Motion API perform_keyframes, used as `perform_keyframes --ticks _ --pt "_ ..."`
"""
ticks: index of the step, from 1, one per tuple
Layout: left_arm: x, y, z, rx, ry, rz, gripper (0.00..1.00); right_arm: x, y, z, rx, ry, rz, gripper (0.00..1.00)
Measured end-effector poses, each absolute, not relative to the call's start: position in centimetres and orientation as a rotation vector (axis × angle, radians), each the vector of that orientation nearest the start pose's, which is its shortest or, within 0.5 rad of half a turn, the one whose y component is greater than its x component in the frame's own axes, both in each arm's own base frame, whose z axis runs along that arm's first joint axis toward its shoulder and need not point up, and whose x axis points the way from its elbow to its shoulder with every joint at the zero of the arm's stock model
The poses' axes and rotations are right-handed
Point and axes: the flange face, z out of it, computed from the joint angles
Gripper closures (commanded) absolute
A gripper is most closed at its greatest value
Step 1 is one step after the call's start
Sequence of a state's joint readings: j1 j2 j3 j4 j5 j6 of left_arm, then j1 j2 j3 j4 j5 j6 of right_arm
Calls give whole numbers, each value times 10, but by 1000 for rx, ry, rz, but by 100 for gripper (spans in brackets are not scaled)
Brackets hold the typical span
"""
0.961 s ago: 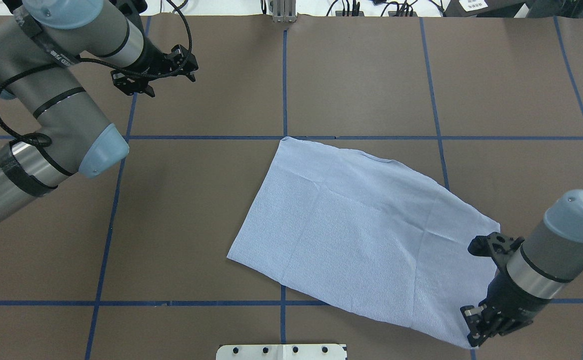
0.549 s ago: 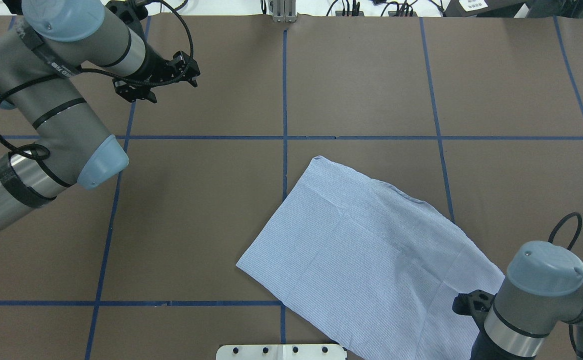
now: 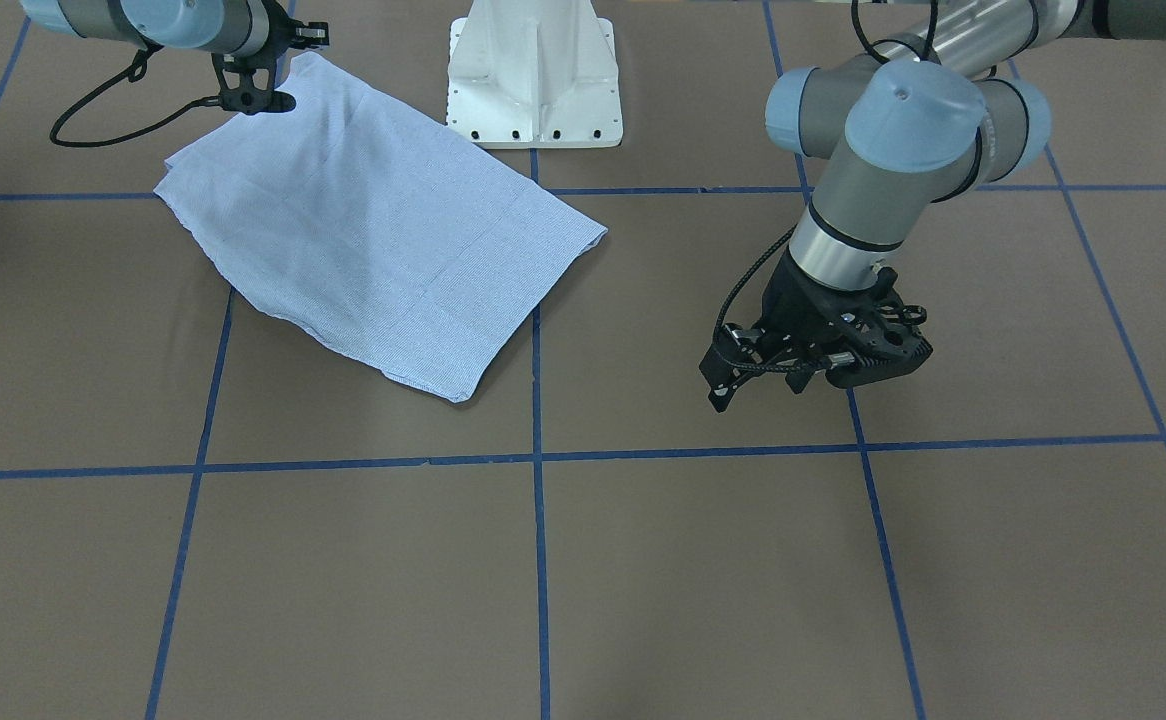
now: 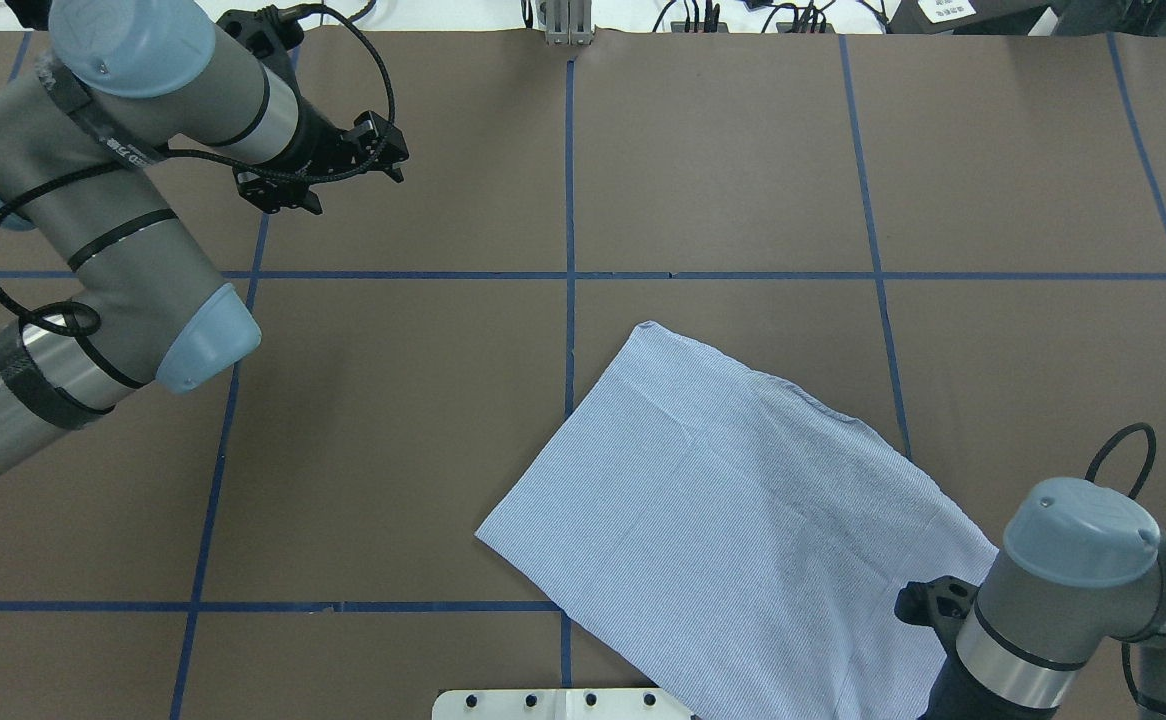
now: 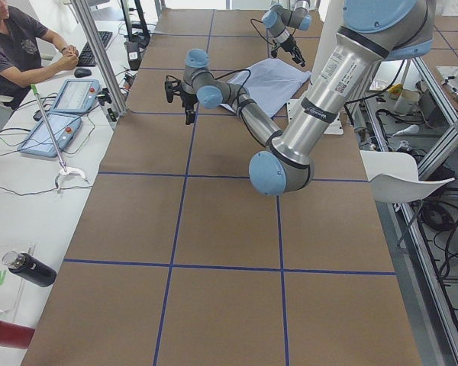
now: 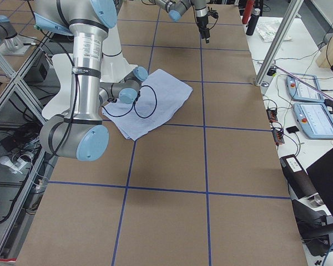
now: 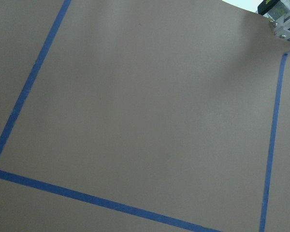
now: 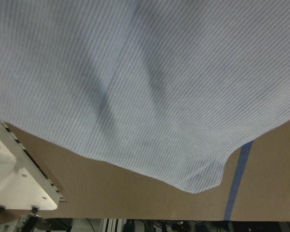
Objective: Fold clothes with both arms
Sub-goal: 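Release and raise the right gripper while the left reaches the shirt's corner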
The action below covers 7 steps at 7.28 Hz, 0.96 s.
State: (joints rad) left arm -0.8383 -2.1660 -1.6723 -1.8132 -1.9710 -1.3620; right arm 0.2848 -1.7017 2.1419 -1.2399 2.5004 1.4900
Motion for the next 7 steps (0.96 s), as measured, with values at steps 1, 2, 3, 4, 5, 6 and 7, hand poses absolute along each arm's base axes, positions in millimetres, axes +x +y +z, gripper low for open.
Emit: perform_keyframes --ticks 1,2,3,4,5,6,7 --pt "386 -549 231 140 1007 -364 1 -375 -195 377 -694 -908 -130 0" --pt "399 -522 228 123 1027 -328 1 -366 -232 359 -633 -974 -75 0" --pt "415 -487 225 87 1050 -297 1 -349 -276 338 -554 -1046 -10 0" --pt "438 -450 221 32 1070 -280 1 -330 -317 318 -476 -1108 53 0" --pt "464 -414 219 -39 1081 -278 1 -308 -354 298 -398 -1160 111 0" --pt "490 -381 218 -96 1080 -283 1 -285 -383 278 -320 -1206 160 0" --pt "514 -351 220 -126 1074 -288 1 -265 -403 262 -260 -1237 194 0"
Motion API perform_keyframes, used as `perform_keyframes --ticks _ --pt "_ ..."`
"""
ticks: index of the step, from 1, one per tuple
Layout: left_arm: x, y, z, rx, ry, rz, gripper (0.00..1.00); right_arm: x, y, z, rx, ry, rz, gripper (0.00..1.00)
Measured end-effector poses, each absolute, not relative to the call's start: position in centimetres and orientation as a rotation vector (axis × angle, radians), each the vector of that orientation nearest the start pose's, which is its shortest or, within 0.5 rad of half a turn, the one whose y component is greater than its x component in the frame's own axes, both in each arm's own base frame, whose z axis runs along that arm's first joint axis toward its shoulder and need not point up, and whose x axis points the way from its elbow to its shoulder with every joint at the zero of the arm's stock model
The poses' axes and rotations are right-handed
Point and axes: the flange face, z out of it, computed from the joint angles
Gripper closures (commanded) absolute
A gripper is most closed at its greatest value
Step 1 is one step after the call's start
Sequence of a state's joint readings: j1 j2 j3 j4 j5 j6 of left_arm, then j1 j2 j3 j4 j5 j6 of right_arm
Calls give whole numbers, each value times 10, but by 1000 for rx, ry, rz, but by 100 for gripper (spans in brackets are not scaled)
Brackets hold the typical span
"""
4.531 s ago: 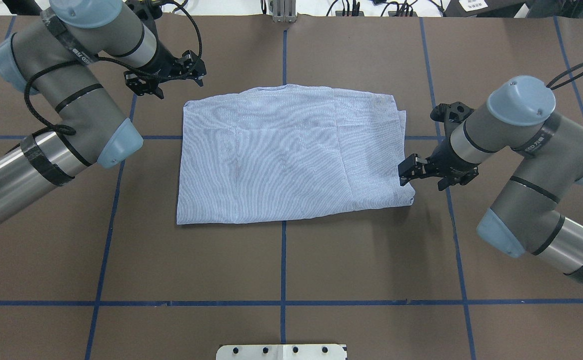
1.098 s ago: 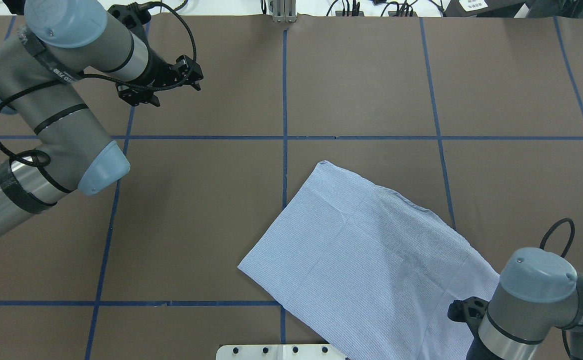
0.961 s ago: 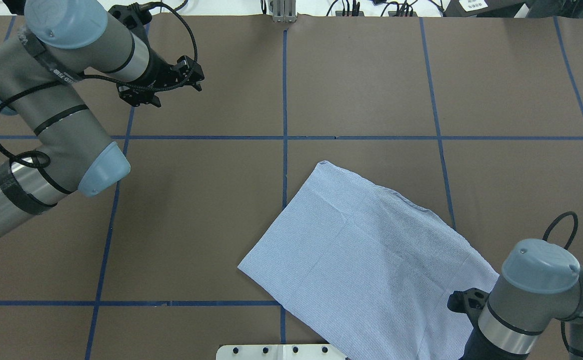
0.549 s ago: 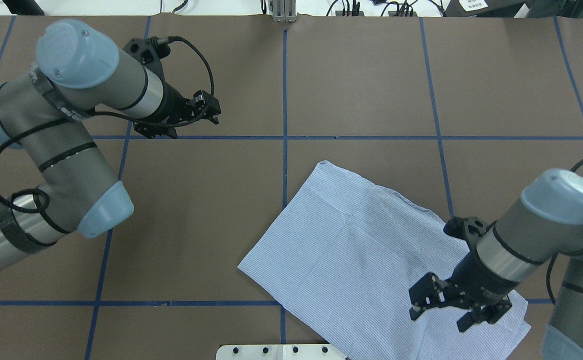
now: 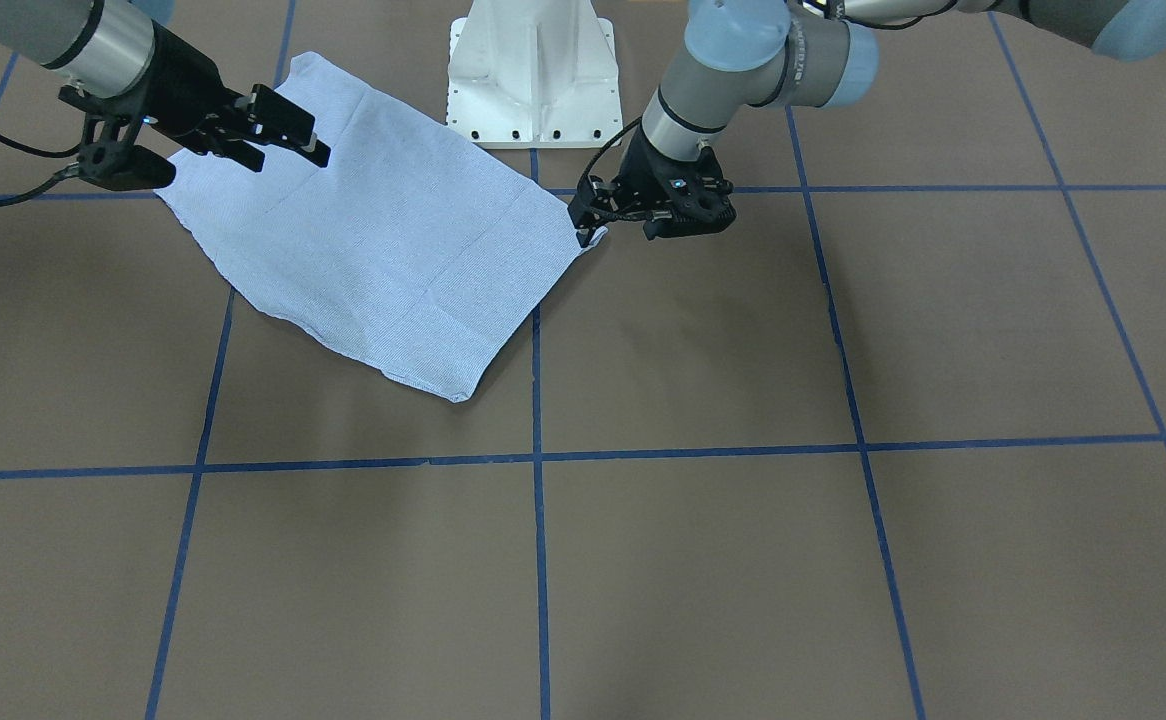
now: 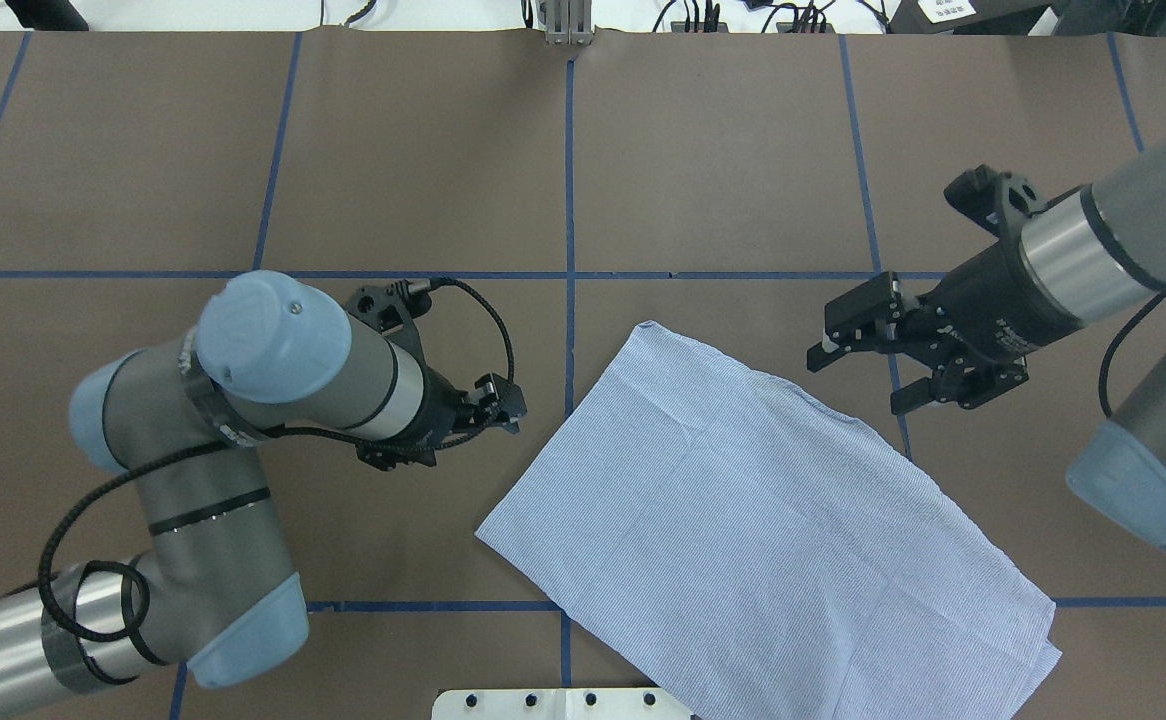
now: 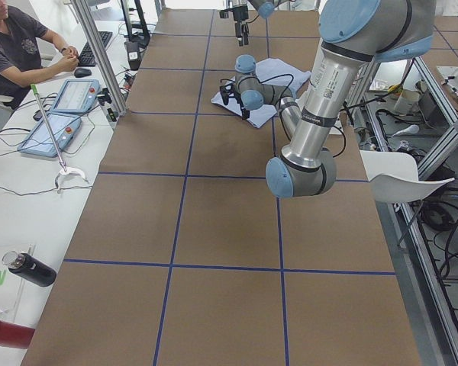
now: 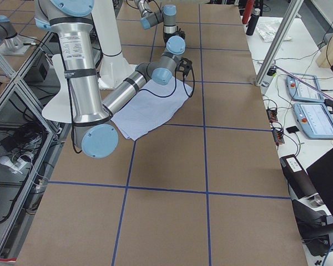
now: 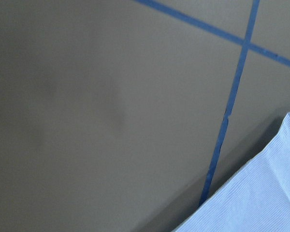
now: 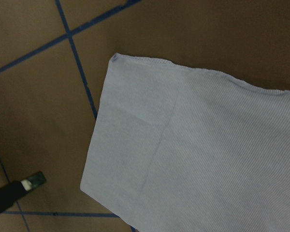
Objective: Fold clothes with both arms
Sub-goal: 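Release and raise the right gripper while the left reaches the shirt's corner, then grasp the folded shirt's corner nearest the left gripper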
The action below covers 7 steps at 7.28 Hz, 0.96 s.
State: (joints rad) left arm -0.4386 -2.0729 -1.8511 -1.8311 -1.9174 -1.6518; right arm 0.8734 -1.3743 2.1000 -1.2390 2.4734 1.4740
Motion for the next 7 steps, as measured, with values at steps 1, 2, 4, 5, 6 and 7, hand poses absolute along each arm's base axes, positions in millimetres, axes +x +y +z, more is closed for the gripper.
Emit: perform_keyframes --ticks 1,2,4,5,6,7 --pt "536 -324 225 -145 1066 -293 2 -252 -415 253 -220 -1254 215 0" --pt "555 -305 233 -158 1056 -299 3 -246 -419 249 -199 -1262 221 0" --pt "577 -296 250 -167 1030 -306 14 -243 -423 244 -180 -1269 223 0" --pt "581 -296 254 -168 1022 -308 20 -242 -424 240 -172 -1274 222 0" --pt "582 -296 256 -168 1019 -309 23 -242 -424 239 -169 -1276 221 0" --pt "583 -296 256 -168 1018 -309 25 -242 -425 238 -168 -1276 222 0"
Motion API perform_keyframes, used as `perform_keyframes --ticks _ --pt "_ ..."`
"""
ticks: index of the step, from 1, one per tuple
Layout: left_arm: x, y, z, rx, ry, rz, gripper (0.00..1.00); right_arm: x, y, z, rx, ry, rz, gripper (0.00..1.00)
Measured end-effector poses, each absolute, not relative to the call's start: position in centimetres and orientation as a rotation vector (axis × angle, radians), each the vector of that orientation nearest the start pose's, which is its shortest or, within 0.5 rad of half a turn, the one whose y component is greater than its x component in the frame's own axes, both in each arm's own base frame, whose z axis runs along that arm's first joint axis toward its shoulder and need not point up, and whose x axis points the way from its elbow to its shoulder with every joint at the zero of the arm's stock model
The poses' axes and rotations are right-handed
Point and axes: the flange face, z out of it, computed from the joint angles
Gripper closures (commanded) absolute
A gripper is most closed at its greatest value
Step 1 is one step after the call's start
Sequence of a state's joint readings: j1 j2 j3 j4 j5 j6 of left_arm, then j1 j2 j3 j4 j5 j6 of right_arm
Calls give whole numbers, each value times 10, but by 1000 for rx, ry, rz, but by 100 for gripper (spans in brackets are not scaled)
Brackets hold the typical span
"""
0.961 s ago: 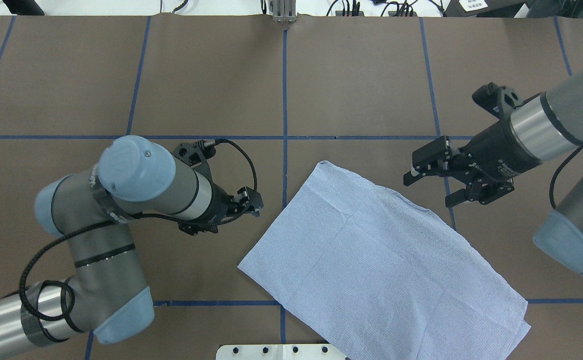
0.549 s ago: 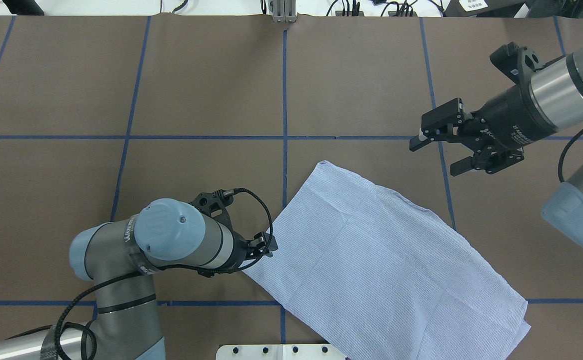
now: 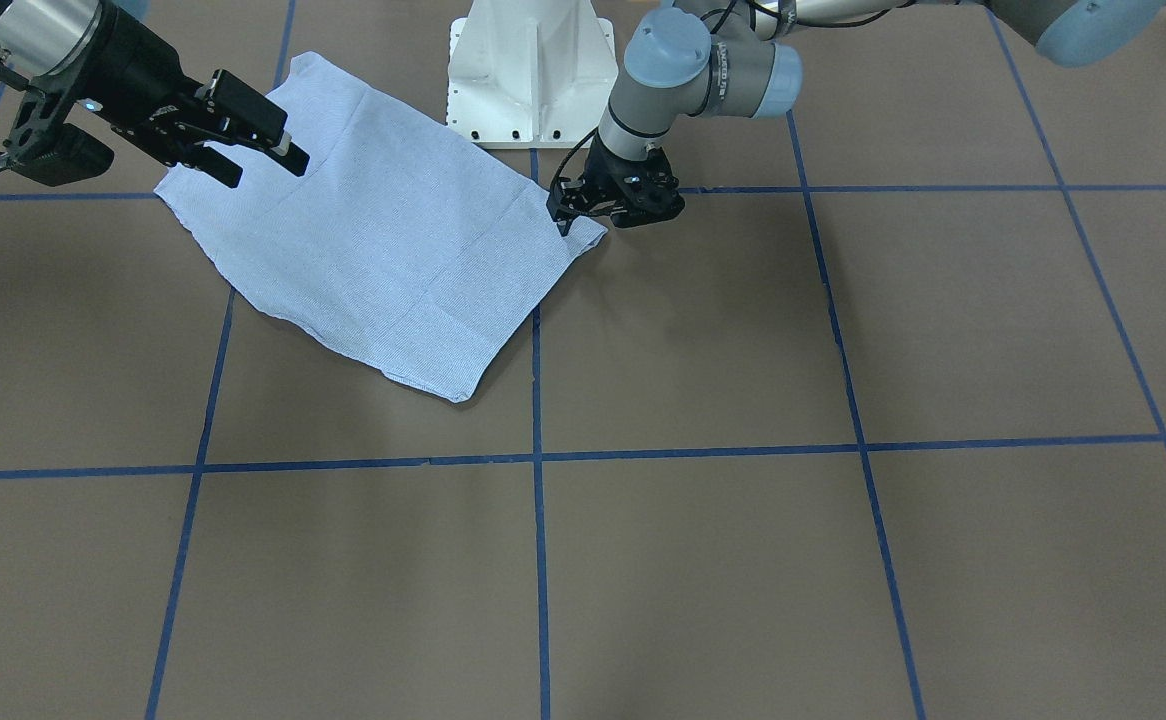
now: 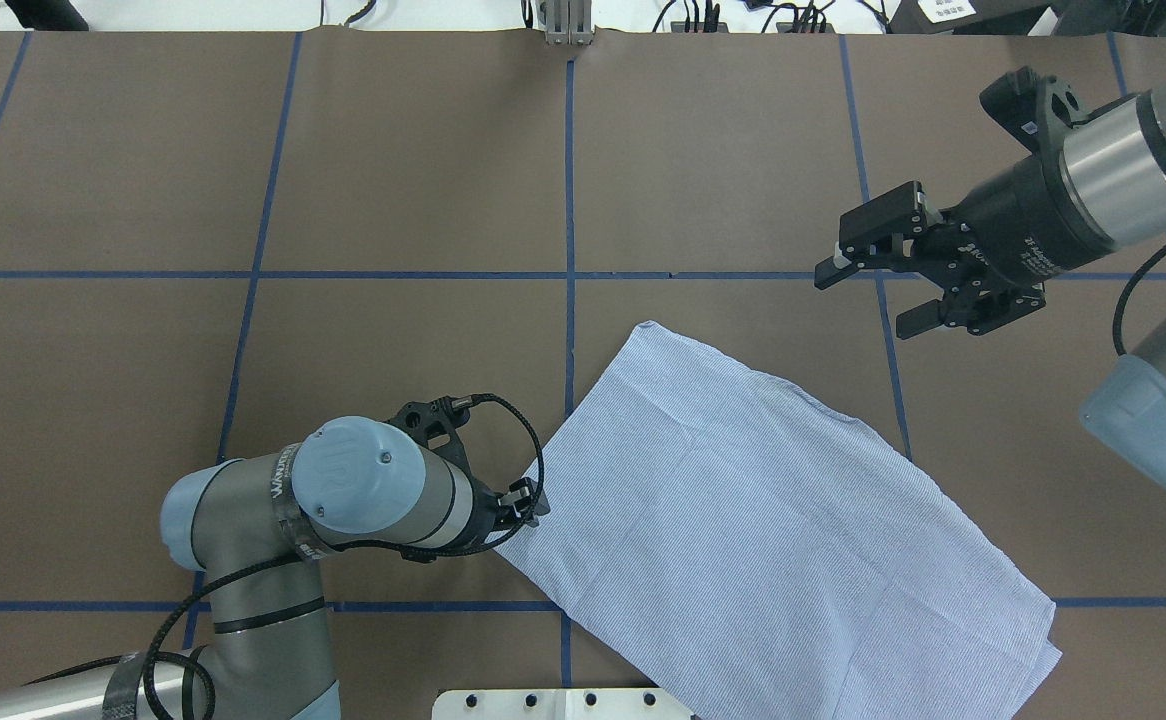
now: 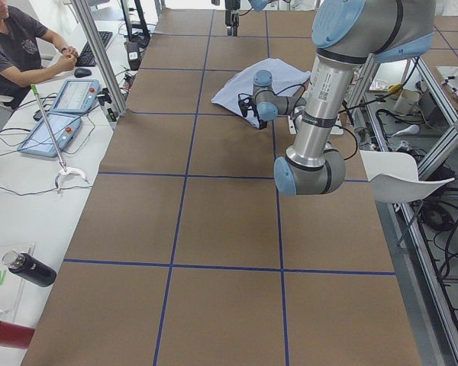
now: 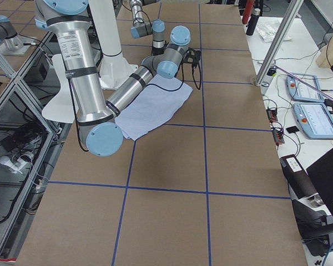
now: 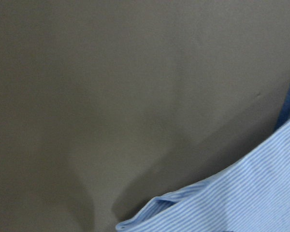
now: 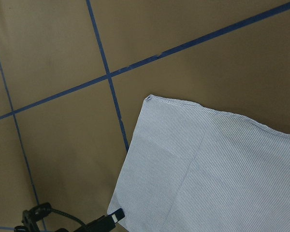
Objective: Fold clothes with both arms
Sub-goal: 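Grasp the folded shirt's corner nearest the left gripper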
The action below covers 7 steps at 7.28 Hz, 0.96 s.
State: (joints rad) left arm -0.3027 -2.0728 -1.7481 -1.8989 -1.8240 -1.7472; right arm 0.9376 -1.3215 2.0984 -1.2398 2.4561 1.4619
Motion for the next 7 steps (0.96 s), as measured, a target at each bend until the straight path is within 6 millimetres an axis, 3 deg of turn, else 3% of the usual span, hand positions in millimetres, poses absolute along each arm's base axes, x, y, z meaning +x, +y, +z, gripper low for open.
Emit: perform_keyframes --ticks 3,7 --pt "583 -295 255 -168 1019 -308 39 -242 -425 238 -167 -1276 224 0" --pt "588 -297 258 -169 1010 -310 39 -242 -425 241 -172 -1272 228 0"
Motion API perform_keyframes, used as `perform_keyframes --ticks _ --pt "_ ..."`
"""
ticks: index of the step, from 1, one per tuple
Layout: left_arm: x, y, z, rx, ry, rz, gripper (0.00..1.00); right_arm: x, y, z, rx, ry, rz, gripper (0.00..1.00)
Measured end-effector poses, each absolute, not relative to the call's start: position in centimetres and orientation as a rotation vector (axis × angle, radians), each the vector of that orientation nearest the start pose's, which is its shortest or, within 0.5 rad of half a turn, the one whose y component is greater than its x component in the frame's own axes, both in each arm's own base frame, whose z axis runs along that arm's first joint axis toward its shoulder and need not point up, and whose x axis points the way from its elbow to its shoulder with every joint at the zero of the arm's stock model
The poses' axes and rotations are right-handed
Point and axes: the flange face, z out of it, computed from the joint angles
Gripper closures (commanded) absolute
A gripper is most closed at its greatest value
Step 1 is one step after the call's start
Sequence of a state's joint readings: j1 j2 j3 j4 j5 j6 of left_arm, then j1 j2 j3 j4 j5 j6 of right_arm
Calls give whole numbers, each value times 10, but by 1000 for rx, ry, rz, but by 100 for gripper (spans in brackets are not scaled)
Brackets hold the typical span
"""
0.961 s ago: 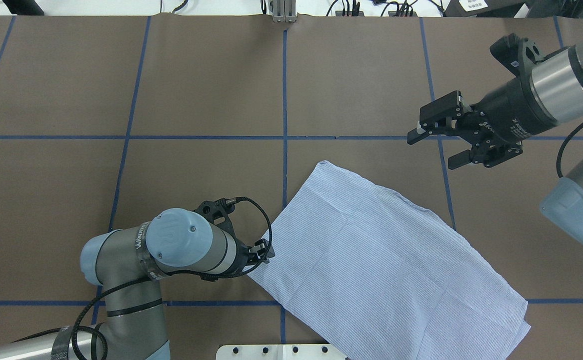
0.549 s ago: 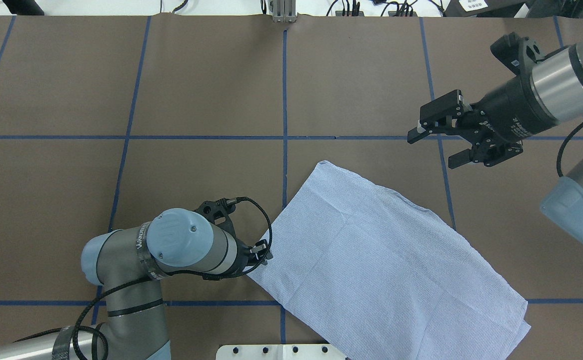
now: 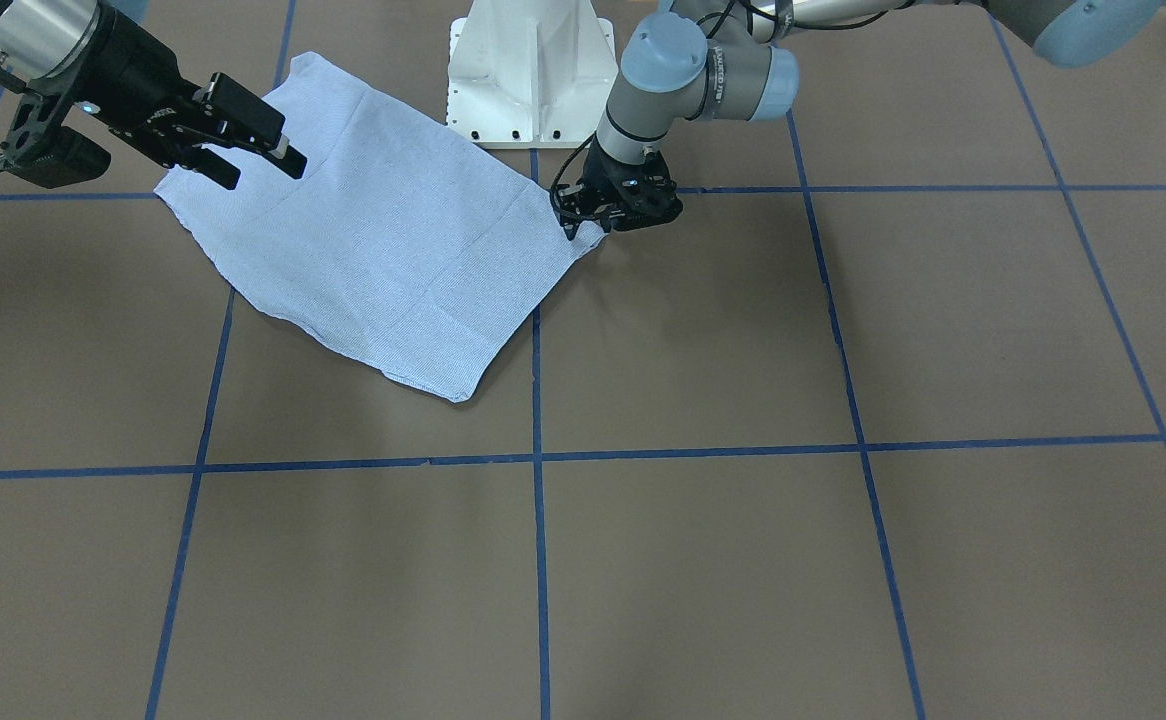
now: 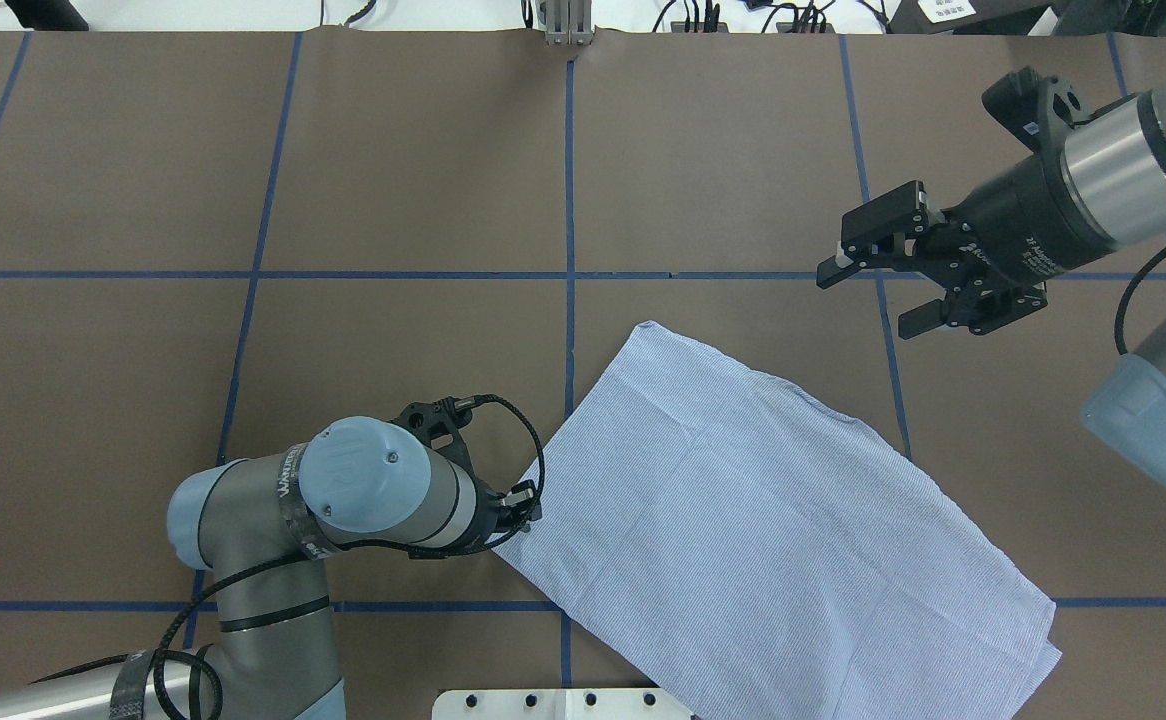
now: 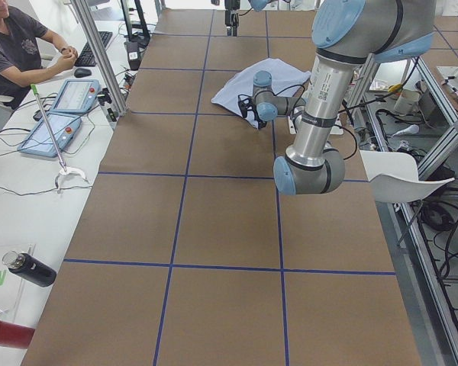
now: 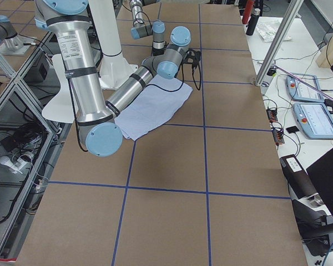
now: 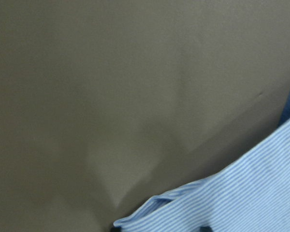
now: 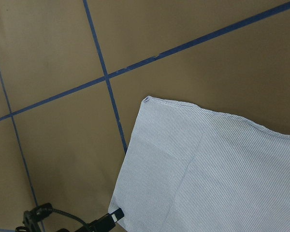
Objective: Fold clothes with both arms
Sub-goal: 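Grasp the folded shirt's corner nearest the left gripper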
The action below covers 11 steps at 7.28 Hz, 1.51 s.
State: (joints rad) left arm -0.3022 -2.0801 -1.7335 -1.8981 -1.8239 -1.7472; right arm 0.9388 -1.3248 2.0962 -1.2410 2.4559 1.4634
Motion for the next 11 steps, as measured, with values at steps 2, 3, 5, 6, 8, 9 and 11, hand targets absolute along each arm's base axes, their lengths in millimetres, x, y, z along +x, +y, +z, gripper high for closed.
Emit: perform_keyframes --ticks 2,3,5,6,8,9,11 --pt "588 -297 258 -169 1010 -310 29 -242 -425 241 -172 -1271 228 0" --pt "587 -297 257 -169 1009 -311 24 -242 -425 241 -172 -1272 228 0" --pt "587 -297 259 -169 1004 -312 20 -242 -425 241 -172 -1272 228 0" --pt "587 -297 259 -170 1001 -313 19 -242 -425 241 -172 -1272 228 0" --pt "587 -297 260 -170 999 -314 24 -242 -425 242 -173 -1270 229 0" --pt "588 -297 260 -170 999 -315 43 -242 -425 243 -174 -1269 230 0" --pt "588 -297 259 -173 1000 -319 68 -242 -425 244 -175 -1268 231 0"
